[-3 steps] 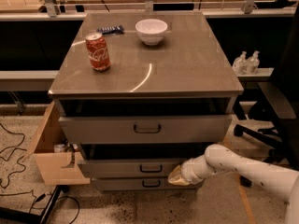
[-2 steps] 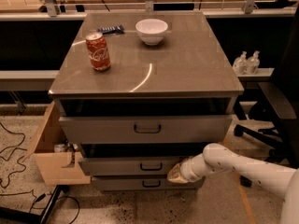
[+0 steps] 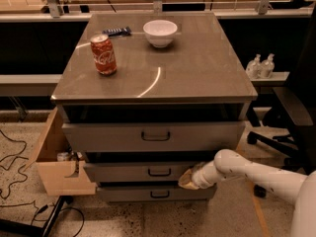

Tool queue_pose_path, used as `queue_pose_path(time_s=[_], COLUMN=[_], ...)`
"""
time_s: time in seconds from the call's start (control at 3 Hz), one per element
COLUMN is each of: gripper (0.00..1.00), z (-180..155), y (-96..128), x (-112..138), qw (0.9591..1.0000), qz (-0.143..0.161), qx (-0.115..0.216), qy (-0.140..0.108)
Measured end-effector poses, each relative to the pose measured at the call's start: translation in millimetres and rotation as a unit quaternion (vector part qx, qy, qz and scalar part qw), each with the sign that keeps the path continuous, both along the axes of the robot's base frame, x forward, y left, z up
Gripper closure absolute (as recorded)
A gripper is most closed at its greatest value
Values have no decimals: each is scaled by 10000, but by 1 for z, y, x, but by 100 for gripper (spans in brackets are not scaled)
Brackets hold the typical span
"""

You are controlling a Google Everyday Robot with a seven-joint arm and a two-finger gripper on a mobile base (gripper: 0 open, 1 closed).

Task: Close middle drawer

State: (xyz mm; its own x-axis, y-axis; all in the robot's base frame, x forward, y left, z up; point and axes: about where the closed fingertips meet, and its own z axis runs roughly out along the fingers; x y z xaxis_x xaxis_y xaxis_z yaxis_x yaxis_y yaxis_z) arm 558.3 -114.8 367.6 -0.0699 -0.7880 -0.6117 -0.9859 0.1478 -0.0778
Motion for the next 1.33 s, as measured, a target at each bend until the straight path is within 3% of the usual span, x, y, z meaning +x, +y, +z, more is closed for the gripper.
queue_pose_path(time_s=[0.67, 1.33], gripper=[100, 100], z=[-2, 32], y=[-7, -55], x=[4, -46], qw=[9999, 9998], qz=[-108, -128], qx=[-44, -117], qy=[-14, 27])
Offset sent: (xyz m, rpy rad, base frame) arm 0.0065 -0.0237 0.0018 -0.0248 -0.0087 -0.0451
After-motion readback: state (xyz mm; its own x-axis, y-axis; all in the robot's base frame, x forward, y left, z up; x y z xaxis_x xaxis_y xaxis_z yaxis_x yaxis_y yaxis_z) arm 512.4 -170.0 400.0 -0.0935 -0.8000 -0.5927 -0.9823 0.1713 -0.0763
